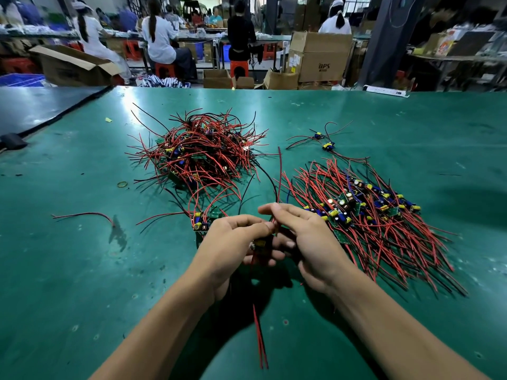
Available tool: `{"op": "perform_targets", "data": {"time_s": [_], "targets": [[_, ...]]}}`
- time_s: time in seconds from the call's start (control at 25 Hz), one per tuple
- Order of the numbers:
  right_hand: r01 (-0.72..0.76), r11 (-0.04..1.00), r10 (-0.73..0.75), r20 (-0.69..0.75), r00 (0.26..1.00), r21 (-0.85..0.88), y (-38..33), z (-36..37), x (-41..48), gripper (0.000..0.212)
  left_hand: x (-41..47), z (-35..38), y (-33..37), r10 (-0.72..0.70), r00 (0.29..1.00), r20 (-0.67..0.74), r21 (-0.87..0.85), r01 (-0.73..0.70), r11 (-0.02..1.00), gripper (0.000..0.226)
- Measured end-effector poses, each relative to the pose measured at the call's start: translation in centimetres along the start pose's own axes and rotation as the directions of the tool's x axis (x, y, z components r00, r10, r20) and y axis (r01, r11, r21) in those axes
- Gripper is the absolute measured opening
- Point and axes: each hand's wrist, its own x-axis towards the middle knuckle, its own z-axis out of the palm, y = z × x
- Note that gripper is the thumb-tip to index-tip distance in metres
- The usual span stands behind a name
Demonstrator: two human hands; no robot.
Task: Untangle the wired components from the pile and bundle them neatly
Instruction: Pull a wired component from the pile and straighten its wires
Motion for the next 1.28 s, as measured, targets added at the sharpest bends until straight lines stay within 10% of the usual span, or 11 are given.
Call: {"op": "perform_targets", "data": {"time_s": [0.32,0.6,0.96,1.12,1.28], "targets": [[0.058,0.98,-0.03,-0.147,0.989,0.192,-0.4,-1.6,1.5,0.023,-0.1,0.6,-0.5,-0.001,0.999,0.049,0.006,0.001,1.0,0.012],[-0.121,0.992,0.117,0.152,0.981,0.02,0.6,-1.2,0.6,0.016,-0.1,0.3,-0.8,0.045,0.999,0.025,0.034,-0.045,0.998,0.019],[0.204,0.978,-0.21,-0.178,0.961,-0.052,0.3,-1.8,1.7,0.027,0.0,0.2,-0.1,0.019,0.99,0.139,-0.021,-0.016,1.0,0.02],[-0.002,0.973,0.058,-0.235,0.97,0.233,-1.0,-2.0,1.8,0.035,0.1,0.3,-0.3,0.012,0.988,0.151,0.016,-0.015,1.0,0.02],[-0.277,0.744,0.317,0.044,0.947,0.608,-2.3,-2.7,1.6,0.044,0.2,0.2,-0.8,0.011,0.991,0.134,0.026,-0.014,1.0,0.02]]}}
